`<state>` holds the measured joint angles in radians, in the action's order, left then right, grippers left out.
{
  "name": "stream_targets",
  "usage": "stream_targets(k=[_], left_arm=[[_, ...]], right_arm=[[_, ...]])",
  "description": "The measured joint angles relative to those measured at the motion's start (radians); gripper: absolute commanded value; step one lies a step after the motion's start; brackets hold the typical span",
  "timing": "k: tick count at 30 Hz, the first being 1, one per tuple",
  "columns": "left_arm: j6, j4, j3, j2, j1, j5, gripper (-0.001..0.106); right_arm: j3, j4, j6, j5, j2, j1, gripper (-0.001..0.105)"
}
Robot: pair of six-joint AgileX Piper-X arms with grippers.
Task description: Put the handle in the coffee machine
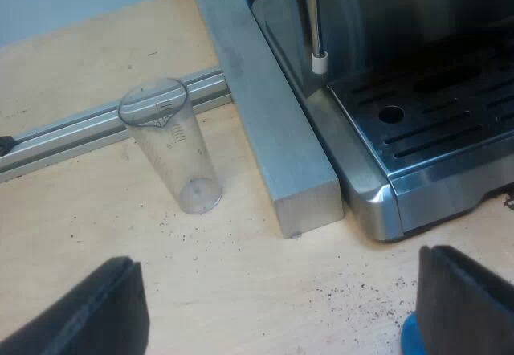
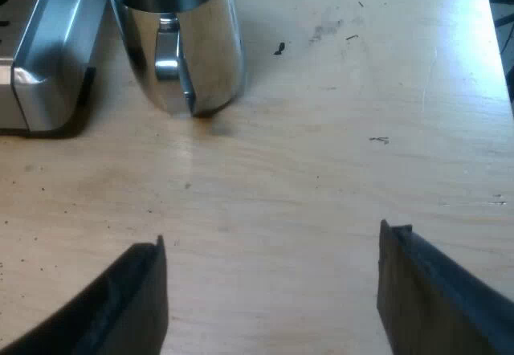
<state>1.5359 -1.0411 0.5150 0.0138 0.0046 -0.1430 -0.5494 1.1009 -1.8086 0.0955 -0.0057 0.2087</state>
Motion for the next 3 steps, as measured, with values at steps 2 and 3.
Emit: stream_targets(k=[2, 3], left_arm=[[0.0, 0.0, 0.0, 0.0, 0.0, 0.0, 0.071], [0.0, 0.0, 0.0, 0.0, 0.0, 0.0, 0.071]], right_arm=[[0.0, 0.0, 0.0, 0.0, 0.0, 0.0, 0.059], [0.0, 0.0, 0.0, 0.0, 0.0, 0.0, 0.059]])
